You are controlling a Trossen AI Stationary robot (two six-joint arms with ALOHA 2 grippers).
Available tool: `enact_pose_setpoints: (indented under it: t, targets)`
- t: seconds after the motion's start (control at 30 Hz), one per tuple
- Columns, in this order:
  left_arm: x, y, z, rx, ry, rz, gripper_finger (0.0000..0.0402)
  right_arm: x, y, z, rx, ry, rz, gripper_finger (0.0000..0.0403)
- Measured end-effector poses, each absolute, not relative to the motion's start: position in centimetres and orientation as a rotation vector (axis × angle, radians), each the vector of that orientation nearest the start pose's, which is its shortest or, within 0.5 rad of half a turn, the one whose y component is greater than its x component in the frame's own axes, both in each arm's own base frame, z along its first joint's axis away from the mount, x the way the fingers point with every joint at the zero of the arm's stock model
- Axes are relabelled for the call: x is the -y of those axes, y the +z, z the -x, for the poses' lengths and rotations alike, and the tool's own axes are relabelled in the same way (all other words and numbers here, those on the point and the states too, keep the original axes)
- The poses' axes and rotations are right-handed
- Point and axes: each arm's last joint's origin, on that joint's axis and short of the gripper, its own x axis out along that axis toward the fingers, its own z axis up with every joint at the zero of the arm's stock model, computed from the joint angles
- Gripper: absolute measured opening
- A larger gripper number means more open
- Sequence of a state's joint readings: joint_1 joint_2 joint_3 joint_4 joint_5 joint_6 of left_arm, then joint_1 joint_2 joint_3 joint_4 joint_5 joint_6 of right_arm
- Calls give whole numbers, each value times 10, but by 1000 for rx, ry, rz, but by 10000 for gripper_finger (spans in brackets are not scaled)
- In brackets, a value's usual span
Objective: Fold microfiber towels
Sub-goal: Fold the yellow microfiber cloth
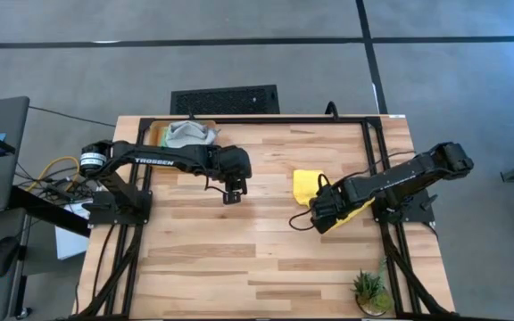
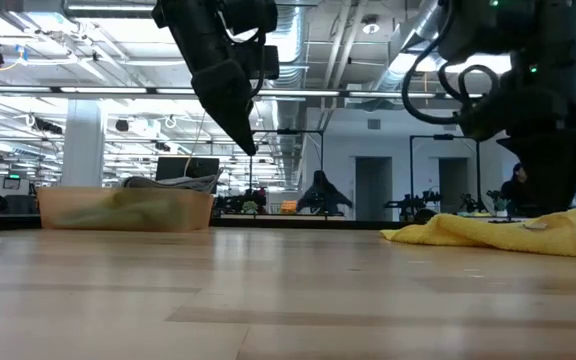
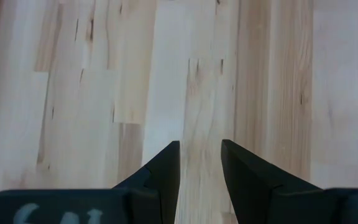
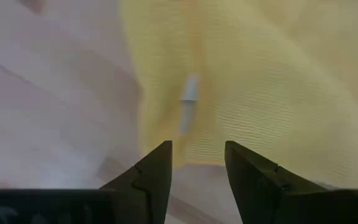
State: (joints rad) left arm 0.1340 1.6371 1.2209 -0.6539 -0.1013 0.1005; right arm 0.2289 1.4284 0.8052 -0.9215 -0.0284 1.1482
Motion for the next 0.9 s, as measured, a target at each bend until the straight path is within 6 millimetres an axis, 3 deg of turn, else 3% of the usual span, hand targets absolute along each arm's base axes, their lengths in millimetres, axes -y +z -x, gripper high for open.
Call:
enact_pose_setpoints:
  t: [0.5,0.9]
  targets:
    - [-47,238,-329,-1081,162,-66,109,-50,162,-210,-1432,-653,-744,164]
    - [-47,238,-329,-1081,162,-66,109,-50,162,-212,-1430,-604,-717,13]
